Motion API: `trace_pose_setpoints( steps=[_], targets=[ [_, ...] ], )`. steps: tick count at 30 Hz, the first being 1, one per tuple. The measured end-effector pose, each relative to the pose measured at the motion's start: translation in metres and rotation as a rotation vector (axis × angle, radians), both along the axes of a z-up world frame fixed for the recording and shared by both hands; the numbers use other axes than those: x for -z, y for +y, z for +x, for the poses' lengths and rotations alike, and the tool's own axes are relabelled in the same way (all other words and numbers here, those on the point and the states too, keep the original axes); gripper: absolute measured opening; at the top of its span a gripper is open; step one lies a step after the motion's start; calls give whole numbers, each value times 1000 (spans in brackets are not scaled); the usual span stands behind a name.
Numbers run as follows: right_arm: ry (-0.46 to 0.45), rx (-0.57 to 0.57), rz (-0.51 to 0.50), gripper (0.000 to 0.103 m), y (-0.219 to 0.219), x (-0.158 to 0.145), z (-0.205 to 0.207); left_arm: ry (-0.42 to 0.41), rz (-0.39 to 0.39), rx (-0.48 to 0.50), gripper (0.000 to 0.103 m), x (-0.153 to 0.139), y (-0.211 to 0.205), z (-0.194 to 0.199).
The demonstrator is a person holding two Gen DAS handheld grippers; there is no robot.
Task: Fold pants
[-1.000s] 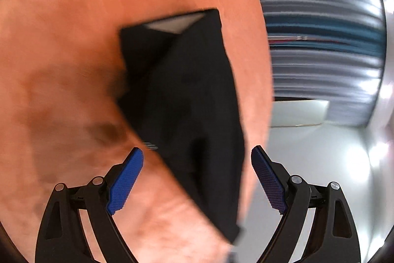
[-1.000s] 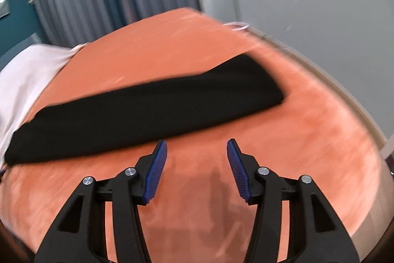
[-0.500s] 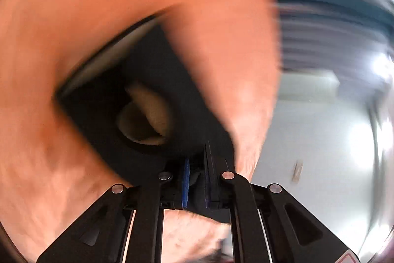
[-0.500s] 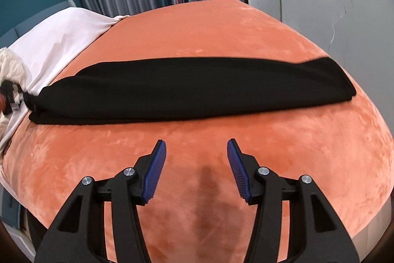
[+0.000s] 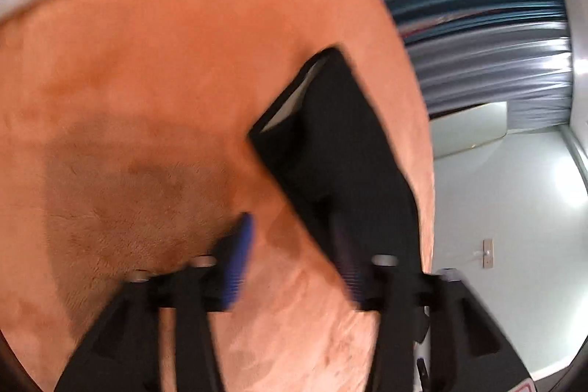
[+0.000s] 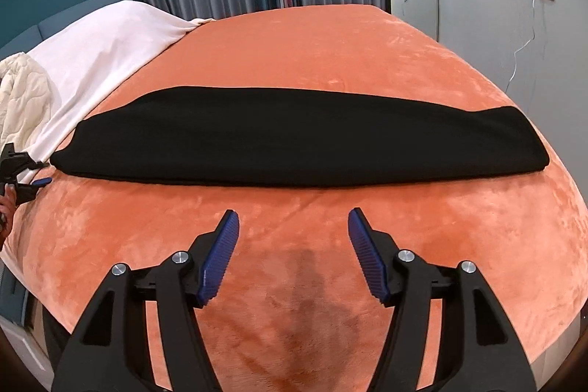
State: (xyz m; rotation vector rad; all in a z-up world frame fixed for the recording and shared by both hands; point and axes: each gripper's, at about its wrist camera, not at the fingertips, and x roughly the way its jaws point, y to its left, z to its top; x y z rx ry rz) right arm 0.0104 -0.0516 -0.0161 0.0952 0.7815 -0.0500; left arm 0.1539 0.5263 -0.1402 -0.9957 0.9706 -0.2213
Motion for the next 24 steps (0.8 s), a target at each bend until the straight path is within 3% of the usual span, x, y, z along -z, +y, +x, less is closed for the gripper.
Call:
trace_pose_setpoints(
  steps=[4, 6, 9, 10, 11, 12, 13, 15, 16, 18, 20, 23, 24],
  targets=[
    [23, 1, 14, 60, 5, 10, -1, -135, -24, 52, 55, -40, -21, 6],
    [26, -1, 18, 60, 8, 12, -3, -158, -16, 74, 59, -50, -36, 18],
    [20, -6, 18, 60, 12, 12, -6, -66, 117, 104, 60, -33, -44, 44],
    [18, -5, 18, 60, 10, 12, -7, 5, 192, 120, 48, -15, -46, 54],
    [17, -1, 14, 60, 8, 11, -9, 29, 189, 120, 28, 0, -40, 56],
    [16, 6, 10, 60, 5, 10, -12, 24, 166, 90, 20, 2, -29, 50],
    [17, 20, 1, 60, 0, 10, -15, 23, 101, 61, 15, 4, -15, 43],
    [18, 50, 2, 60, -16, 9, -20, 26, -19, 1, 15, 1, 4, 28],
    [18, 66, -2, 60, -23, 9, -21, 18, -26, -38, 16, -9, 8, 19],
    [9, 112, -10, 60, -40, 9, -21, -12, 103, -72, 34, -36, 1, 8],
    [0, 178, 27, 60, -63, 8, -16, -83, 248, -37, 62, -71, -23, 2],
    [-24, 224, 78, 60, -85, 5, -8, -150, 441, 44, 82, -97, -67, 20],
    [-26, 230, 79, 60, -90, 5, -6, -147, 497, 57, 82, -95, -78, 34]
  ],
)
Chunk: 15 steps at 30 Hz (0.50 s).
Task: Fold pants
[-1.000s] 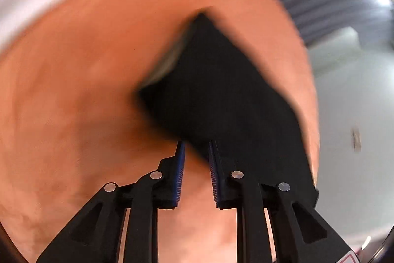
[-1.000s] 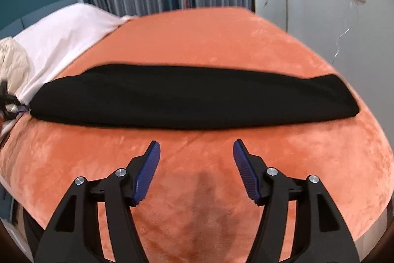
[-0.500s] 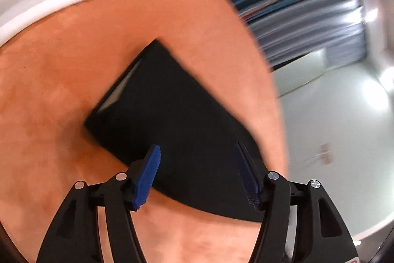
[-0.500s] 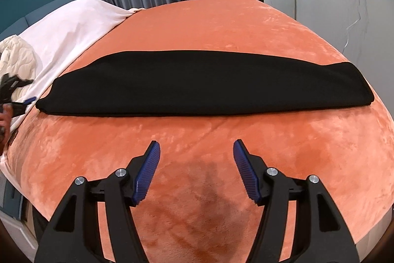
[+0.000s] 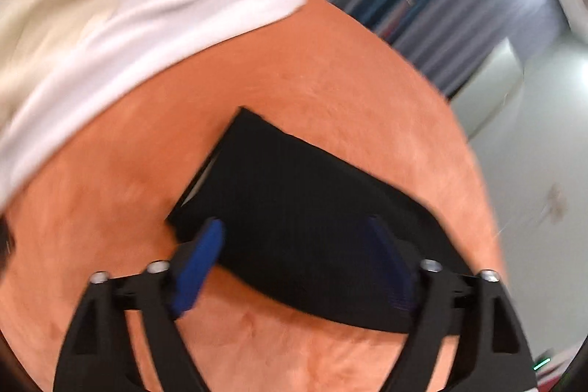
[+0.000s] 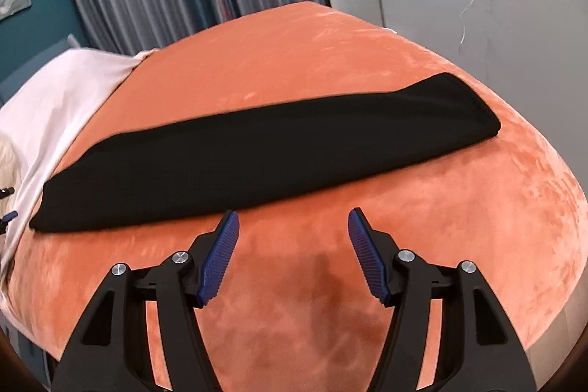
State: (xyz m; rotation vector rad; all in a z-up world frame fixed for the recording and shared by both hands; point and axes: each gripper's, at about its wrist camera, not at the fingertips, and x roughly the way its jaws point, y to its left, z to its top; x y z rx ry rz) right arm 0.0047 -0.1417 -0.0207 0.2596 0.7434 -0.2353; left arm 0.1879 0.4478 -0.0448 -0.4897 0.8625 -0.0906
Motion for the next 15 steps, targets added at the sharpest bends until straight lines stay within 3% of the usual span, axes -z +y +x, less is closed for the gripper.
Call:
trace_pose_setpoints(
  steps=[2, 4, 7, 9, 11, 15],
  targets=[
    [11, 17, 2, 60, -17, 4, 2, 99, 157, -10, 81, 31, -17, 22],
    [40, 74, 2, 60, -45, 12, -4, 205, 216, -36, 79, 66, -11, 30],
    [52, 179, -11, 60, -96, 14, -22, 170, 284, -104, 79, 60, -13, 24],
    [44, 228, -53, 60, -129, 5, -27, 161, 266, -116, 79, 44, -21, 19],
    [30, 237, -79, 61, -149, -9, -18, 78, 220, -109, 82, 21, -39, 12],
    [-71, 29, 5, 60, -134, -43, 41, 44, 167, -81, 87, 6, -79, 12]
  ],
)
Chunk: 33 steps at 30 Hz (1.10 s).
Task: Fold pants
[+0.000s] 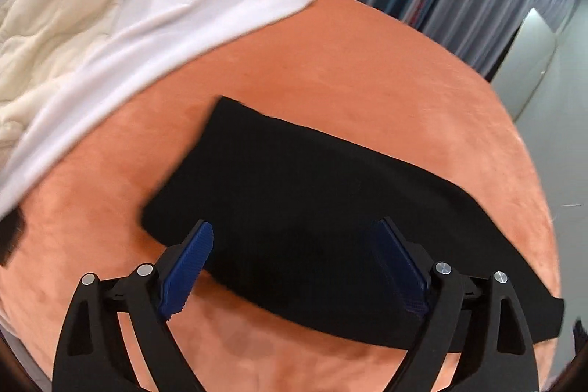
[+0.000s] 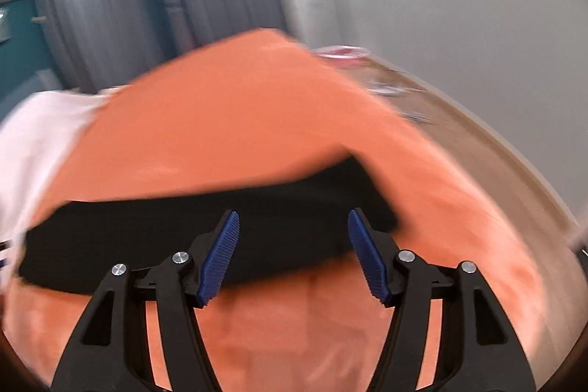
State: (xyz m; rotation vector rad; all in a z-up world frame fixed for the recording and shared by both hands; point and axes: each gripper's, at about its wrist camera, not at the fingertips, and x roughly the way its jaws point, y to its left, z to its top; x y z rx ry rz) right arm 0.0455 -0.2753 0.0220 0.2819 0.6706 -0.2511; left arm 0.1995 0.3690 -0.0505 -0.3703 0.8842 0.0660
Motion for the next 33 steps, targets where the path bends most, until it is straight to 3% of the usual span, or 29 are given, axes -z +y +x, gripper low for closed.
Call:
trace_pose_setpoints(
  steps=[6, 10, 15, 17, 20, 21, 23, 24, 26, 29, 33],
  targets=[
    [37, -568, 277, 60, 149, 1, 150, 150, -8, 23, 87, 63, -10, 10],
    [134, -773, 290, 59, 249, 16, 242, 81, 25, 90, 87, 70, -7, 2],
    [300, -826, 305, 60, 328, 66, 330, 11, 163, 149, 88, 78, -28, -8],
    [359, -851, 292, 60, 348, 85, 341, -7, 146, 149, 91, 78, -23, -12],
    [468, -884, 206, 49, 380, 109, 350, -33, 132, 148, 91, 81, -22, -11],
    [479, -903, 157, 35, 390, 115, 348, -38, 129, 148, 91, 81, -24, -9],
    [462, -929, 118, 17, 400, 116, 346, -54, 114, 147, 91, 82, -23, -8],
    [434, -928, 92, 16, 402, 111, 346, -60, 111, 146, 91, 84, -24, -6],
    [375, -882, 51, 15, 397, 110, 359, -71, 103, 147, 91, 85, -23, -1],
    [411, -828, 155, 16, 391, 127, 376, -76, 110, 149, 91, 86, -24, -9],
    [283, -808, 183, 27, 379, 93, 344, -91, 86, 148, 91, 88, -19, -22]
  ],
)
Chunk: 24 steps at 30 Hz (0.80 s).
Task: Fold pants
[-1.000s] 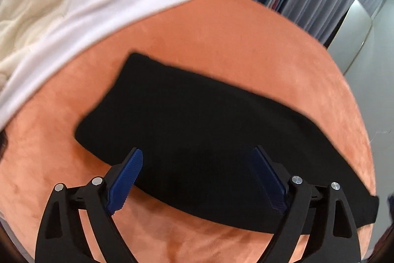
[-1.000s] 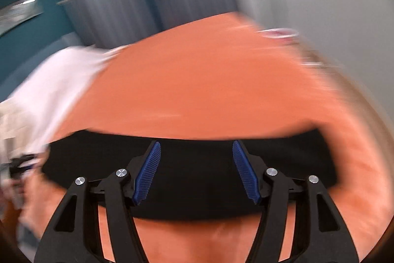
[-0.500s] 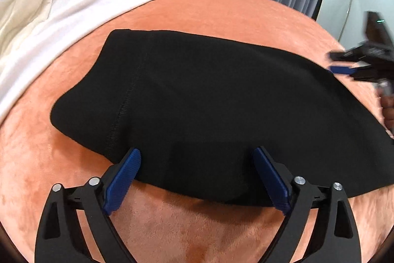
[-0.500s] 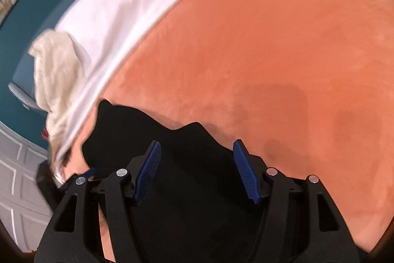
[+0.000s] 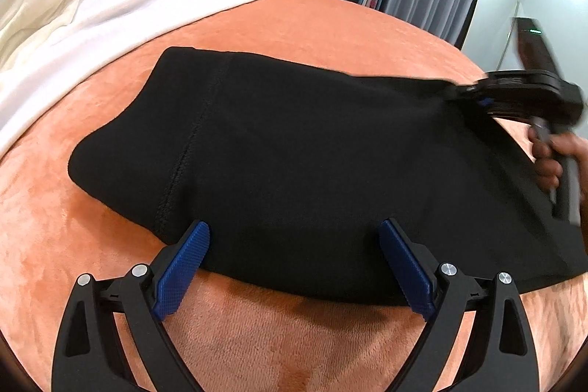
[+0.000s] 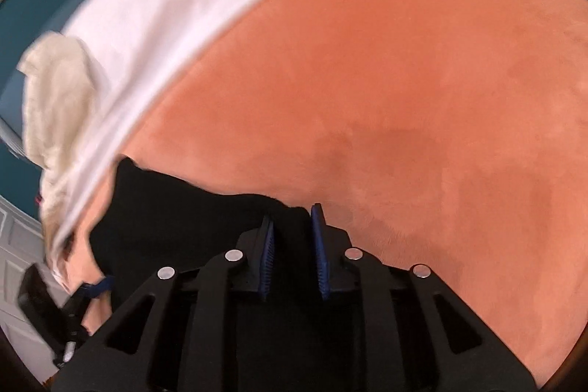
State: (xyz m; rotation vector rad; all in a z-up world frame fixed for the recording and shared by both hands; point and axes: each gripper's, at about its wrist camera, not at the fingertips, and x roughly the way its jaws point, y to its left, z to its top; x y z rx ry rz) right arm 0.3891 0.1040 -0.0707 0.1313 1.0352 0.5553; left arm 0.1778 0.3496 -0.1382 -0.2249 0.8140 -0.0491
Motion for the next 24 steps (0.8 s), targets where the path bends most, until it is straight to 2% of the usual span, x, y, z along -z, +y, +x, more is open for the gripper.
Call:
trace_pose_setpoints(
  steps=[3, 6, 8, 10, 12, 13, 14, 16, 18, 19, 20, 21, 22, 24],
  targets=[
    [-139, 14, -33, 31, 0, -18, -40, -6, -15, 0, 91, 1, 2, 0],
    [-130, -18, -32, 29, 14, -13, -47, -11, -22, 0, 91, 0, 2, -1],
    [-191, 62, -68, 29, 13, -16, -38, -11, -23, 0, 92, 0, 2, -1],
    [-250, 215, -102, 31, -4, -28, -27, -13, -25, 0, 92, 0, 2, -1],
    [-237, 201, -29, 30, -16, -37, -31, -17, -30, 0, 92, 0, 3, -2],
    [-205, 143, 44, 30, -18, -40, -40, -22, -34, -1, 92, 1, 2, -1],
    [-177, 87, 71, 29, -15, -37, -49, -26, -37, -2, 92, 2, 1, -1],
    [-137, -13, 21, 29, 1, -19, -58, -34, -42, -4, 92, 3, 0, 0],
    [-105, -5, -66, 25, 9, 6, -42, -38, -50, -3, 92, 3, 1, -1],
    [-80, 64, -115, 23, 2, 24, -22, -40, -63, -2, 92, 2, 3, -2],
    [-57, 139, -118, 24, -11, 32, -7, -43, -74, -1, 92, 3, 3, 0],
    [-27, 253, -51, 26, -36, 27, 1, -47, -88, 0, 92, 3, 5, -1],
    [-34, 343, -35, 28, -57, 17, -2, -49, -96, 0, 92, 3, 6, -2],
    [-79, 415, 75, 28, -102, -8, -24, -53, -106, 1, 92, 3, 7, -3]
  ],
)
